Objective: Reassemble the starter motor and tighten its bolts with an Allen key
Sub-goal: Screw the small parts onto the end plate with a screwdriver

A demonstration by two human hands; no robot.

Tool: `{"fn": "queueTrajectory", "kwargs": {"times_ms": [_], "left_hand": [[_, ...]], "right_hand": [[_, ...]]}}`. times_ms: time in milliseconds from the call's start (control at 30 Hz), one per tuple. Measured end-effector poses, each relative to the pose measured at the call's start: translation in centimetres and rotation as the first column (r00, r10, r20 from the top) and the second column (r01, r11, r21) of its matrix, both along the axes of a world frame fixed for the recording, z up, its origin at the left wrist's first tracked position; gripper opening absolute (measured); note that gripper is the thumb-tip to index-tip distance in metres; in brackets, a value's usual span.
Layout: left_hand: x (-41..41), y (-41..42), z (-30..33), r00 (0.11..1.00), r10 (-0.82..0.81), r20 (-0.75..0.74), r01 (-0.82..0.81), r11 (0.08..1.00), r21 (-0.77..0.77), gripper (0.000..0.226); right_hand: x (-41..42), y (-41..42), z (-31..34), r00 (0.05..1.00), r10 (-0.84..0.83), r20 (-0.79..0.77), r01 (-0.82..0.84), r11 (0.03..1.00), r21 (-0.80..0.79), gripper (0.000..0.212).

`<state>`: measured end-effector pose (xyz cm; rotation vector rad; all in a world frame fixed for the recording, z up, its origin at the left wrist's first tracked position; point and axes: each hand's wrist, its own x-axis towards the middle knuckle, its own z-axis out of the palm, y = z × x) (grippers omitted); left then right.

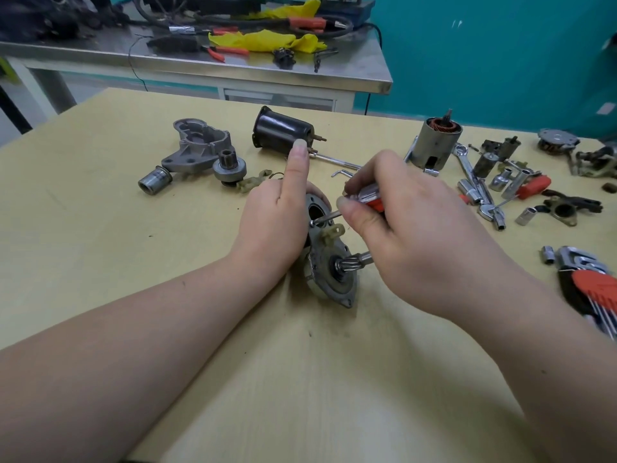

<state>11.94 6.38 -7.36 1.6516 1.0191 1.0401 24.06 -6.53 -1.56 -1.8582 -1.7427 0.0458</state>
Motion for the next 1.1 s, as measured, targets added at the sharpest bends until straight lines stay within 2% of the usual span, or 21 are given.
{"fn": "queueTrajectory", "kwargs": {"times_ms": [133,233,367,533,567,700,933,1000,1100], "left_hand": [[-0.2,0.4,0.3,0.999,-0.053,0.012,0.054,0.996,-0.077,0.085],[-0.3,0.7,0.5,0.996,-0.075,-0.049,0.070,0.993,-0.099,0.087],[-0.5,0.8,1.0,0.994,-0.100,-0.041,0.091,0.978,-0.186,0.088],[-0.4,0.8,1.2,0.992,-0.110,-0.064,0.095,0.975,-0.202,0.086],[-0.4,0.8,1.1,0.993,-0.102,-0.060,0.088,0.977,-0.196,0.085],[-0.4,0.5,0.8,0.997,-0.074,-0.028,0.068,0.981,-0.180,0.083],[-0.4,0.4,0.9,0.990,-0.118,-0.079,0.107,0.986,-0.129,0.087],[-0.7,0.4,1.1,0.981,-0.160,-0.109,0.146,0.981,-0.129,0.079],[-1.1,0.6,1.2,0.956,-0.269,-0.120,0.256,0.961,-0.108,0.046]], "right_hand": [[0.3,-0.3,-0.1,0.999,0.042,-0.026,-0.042,0.999,0.019,0.011],[0.4,-0.6,-0.2,0.995,0.104,0.009,-0.104,0.994,0.035,0.011],[0.7,-0.5,0.0,0.986,0.155,0.055,-0.157,0.987,0.031,0.013],[0.8,-0.7,0.0,0.983,0.180,0.044,-0.180,0.984,0.000,0.011],[0.8,-0.7,0.0,0.985,0.169,0.024,-0.169,0.986,-0.001,0.013],[0.6,-0.5,0.1,0.995,0.062,-0.081,-0.065,0.998,-0.025,0.042],[0.5,-0.5,-0.5,0.982,0.094,-0.166,-0.084,0.994,0.067,0.020],[0.7,-0.5,-0.8,0.968,0.090,-0.232,-0.068,0.992,0.102,0.016],[0.9,-0.5,-1.1,0.944,0.077,-0.320,-0.040,0.992,0.121,0.015]]}}
